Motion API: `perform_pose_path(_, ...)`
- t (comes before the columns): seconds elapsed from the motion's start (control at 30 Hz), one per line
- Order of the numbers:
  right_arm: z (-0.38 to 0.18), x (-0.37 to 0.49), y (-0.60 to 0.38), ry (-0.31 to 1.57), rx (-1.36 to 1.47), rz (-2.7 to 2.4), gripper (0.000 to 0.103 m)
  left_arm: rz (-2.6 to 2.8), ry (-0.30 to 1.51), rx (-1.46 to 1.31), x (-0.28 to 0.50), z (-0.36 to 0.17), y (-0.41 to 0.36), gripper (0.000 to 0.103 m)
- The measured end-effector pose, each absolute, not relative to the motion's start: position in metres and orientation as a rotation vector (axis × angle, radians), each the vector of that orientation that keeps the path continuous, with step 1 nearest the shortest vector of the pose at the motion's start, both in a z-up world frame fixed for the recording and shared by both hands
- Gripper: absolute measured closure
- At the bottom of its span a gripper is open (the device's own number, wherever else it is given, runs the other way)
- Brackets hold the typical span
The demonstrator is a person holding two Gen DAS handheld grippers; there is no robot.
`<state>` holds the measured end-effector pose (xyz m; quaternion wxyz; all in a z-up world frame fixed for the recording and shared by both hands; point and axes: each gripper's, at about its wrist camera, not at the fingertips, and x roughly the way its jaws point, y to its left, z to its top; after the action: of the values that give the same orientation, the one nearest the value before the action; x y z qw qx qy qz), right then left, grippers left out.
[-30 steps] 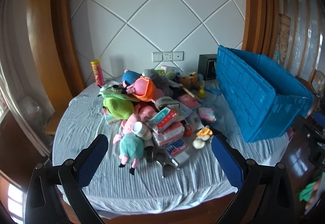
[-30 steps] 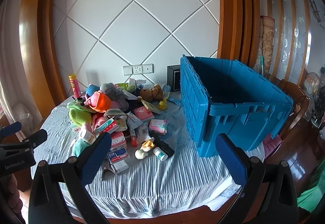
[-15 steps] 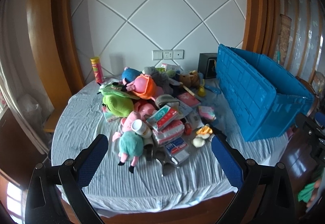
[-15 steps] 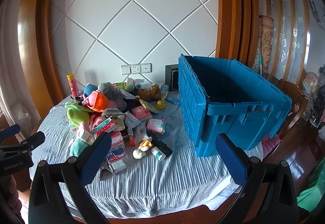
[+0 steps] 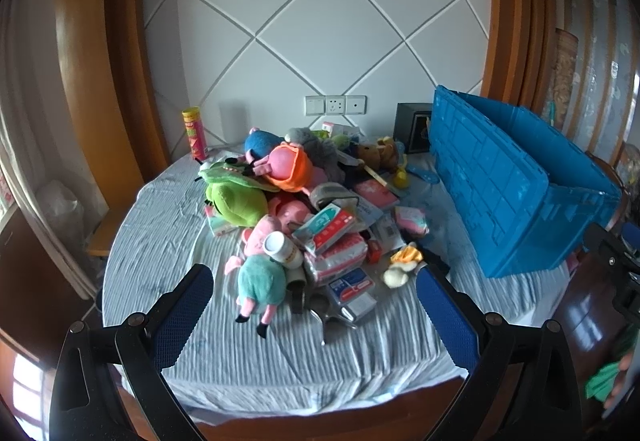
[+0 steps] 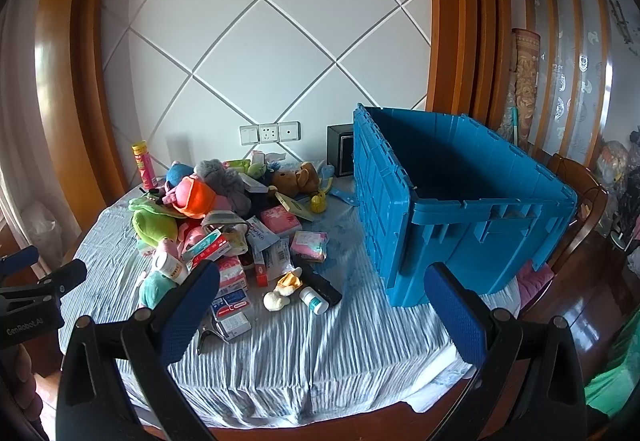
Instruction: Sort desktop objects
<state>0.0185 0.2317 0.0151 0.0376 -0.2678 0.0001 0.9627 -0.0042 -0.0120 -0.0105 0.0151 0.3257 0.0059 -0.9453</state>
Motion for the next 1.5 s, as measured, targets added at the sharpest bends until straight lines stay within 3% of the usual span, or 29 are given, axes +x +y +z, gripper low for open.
perform_pose_path(0.5,0.007,0.007,0.235,0.011,-0.866,2.978,0.0,-2.905,0.106,1.045,-0.01,-0.024,-0.024,0.0)
perform_pose_path(0.73,-0.018,-0.012,0.234,-0.003,-0.949,3.043,0.0,-2.804,0.056,1.108,-0.016,-0.044,-0.025,0.0)
perform_pose_path(1.07,-0.104,-0.067,0.207,0.04,-1.285,3.126,0.0,-2.576,0.025,1.307,-0.04,-0.127,-0.069,0.0)
perform_pose_path(1.17,-0.13,-0.084,0.186,-0.023,-1.407,3.1,0.0,-2.547,0.004,1.342,-0.05,-0.154,-0.085,0.0)
perform_pose_path(1.5,-0.18,-0.137,0.149,0.007,-1.609,2.923,0.0,-2.655,0.052,1.496,-0.118,-0.206,-0.126,0.0)
